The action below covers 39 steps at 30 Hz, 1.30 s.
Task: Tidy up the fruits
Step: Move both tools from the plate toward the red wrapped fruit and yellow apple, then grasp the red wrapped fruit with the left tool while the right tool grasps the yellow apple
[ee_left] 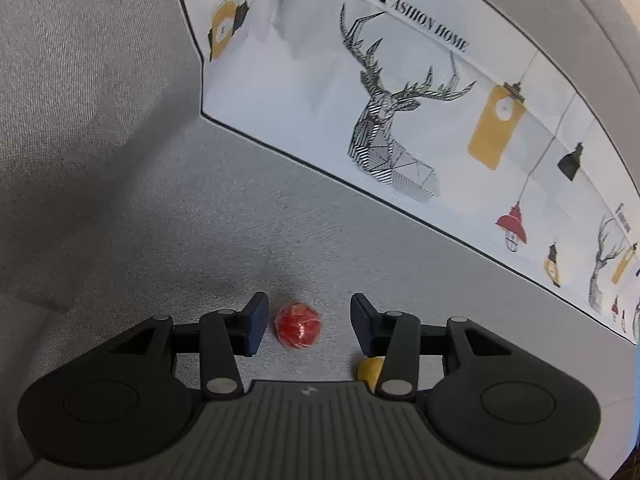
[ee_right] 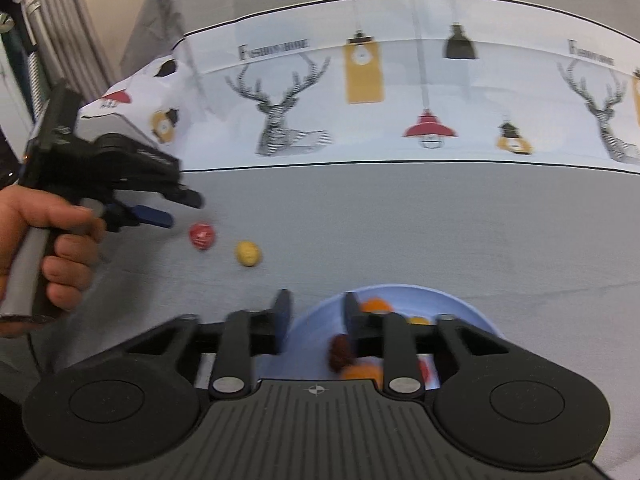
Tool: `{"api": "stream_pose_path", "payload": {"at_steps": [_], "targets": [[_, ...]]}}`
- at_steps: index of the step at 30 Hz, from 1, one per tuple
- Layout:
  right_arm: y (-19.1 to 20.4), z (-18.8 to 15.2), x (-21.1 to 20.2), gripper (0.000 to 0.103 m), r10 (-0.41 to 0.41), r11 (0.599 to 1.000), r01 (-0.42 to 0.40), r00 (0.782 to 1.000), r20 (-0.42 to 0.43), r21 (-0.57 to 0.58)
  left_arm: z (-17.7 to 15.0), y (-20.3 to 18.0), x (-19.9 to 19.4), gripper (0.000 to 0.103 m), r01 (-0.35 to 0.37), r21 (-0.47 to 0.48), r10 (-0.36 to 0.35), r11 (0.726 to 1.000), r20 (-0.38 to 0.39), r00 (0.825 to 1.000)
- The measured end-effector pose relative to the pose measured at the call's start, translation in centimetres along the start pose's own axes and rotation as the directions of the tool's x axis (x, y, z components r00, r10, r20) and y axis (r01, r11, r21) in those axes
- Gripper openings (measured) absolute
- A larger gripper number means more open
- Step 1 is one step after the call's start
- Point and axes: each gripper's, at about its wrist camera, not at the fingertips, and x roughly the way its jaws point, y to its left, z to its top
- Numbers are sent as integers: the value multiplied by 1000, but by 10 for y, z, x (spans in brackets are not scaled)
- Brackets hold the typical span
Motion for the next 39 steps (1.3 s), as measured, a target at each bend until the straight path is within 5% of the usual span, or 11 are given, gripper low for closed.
{"api": "stream_pose_path", "payload": {"at_steps": [5,18,25,32,39], "targets": [[32,25,40,44,54,997,-54,999,-5,-50,0,1,10,50,-7,3,7,1000,-25,1000],[73,43,131,44,33,994,-42,995,-91,-104,-3,-1,26,50,-22,52,26,998,-68,997],[77,39,151,44,-6,990,-13,990,-139,-138,-3,-2,35,50,-31,72,37,997,-88,995],[76,37,158,27,-18,989,-5,988,-154,-147,-4,-3,38,48,-26,84,35,996,-102,994],[76,39,150,26,-17,989,-2,991,-130,-146,-5,-7,33,32,-28,107,39,994,-105,994]]}}
